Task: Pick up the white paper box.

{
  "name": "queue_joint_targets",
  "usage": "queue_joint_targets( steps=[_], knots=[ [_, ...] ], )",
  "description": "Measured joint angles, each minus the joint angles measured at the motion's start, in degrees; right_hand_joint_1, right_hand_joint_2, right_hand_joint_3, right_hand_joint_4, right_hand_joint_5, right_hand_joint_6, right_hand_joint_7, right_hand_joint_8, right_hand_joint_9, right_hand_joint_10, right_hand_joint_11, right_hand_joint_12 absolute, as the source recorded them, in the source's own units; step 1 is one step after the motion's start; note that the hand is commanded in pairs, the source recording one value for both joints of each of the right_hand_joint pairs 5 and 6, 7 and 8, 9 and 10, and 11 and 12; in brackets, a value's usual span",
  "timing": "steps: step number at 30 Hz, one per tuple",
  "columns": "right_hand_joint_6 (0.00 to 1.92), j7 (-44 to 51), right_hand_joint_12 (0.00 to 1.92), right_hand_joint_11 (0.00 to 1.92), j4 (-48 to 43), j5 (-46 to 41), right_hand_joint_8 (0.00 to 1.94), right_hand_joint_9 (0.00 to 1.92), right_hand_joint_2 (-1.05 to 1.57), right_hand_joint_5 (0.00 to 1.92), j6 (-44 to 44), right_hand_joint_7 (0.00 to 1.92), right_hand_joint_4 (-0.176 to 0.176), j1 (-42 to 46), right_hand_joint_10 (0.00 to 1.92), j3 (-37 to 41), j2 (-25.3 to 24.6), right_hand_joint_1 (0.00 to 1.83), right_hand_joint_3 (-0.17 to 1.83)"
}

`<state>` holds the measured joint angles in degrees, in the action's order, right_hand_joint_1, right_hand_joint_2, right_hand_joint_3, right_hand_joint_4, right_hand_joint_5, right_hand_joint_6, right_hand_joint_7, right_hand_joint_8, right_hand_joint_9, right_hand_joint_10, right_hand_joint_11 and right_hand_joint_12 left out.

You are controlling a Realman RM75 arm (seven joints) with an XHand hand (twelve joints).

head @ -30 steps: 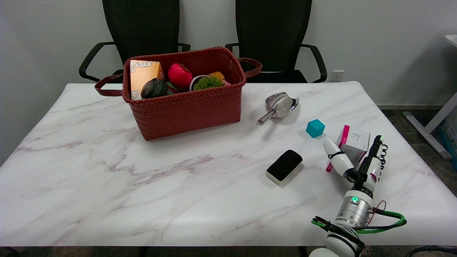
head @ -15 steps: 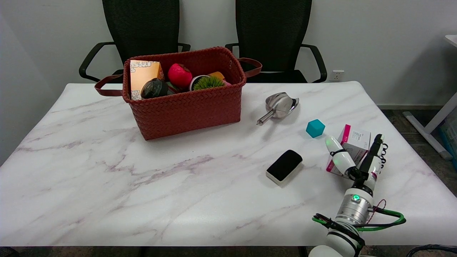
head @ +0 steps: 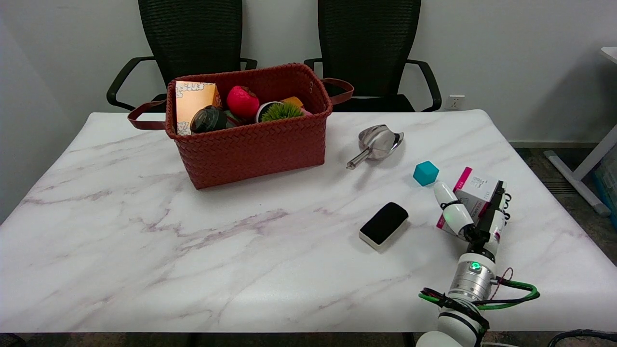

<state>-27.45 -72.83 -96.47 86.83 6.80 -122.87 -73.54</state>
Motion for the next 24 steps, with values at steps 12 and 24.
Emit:
queue_joint_targets(
  steps=[12,24],
  knots=[
    [0.14,-0.9,0.50,0.50,-0.5,0.0,0.41,0.44,0.83,0.14,-0.4,0.41,0.000,0.1,0.44,-0.3,0.0,1.01,-0.17],
    [0.32,-1.2,0.81,0.81,-0.7,0.2,0.79,0.74,0.86,0.32,2.0,0.79,0.000,0.2,0.74,-0.8,0.0,1.07,-0.17]
  ],
)
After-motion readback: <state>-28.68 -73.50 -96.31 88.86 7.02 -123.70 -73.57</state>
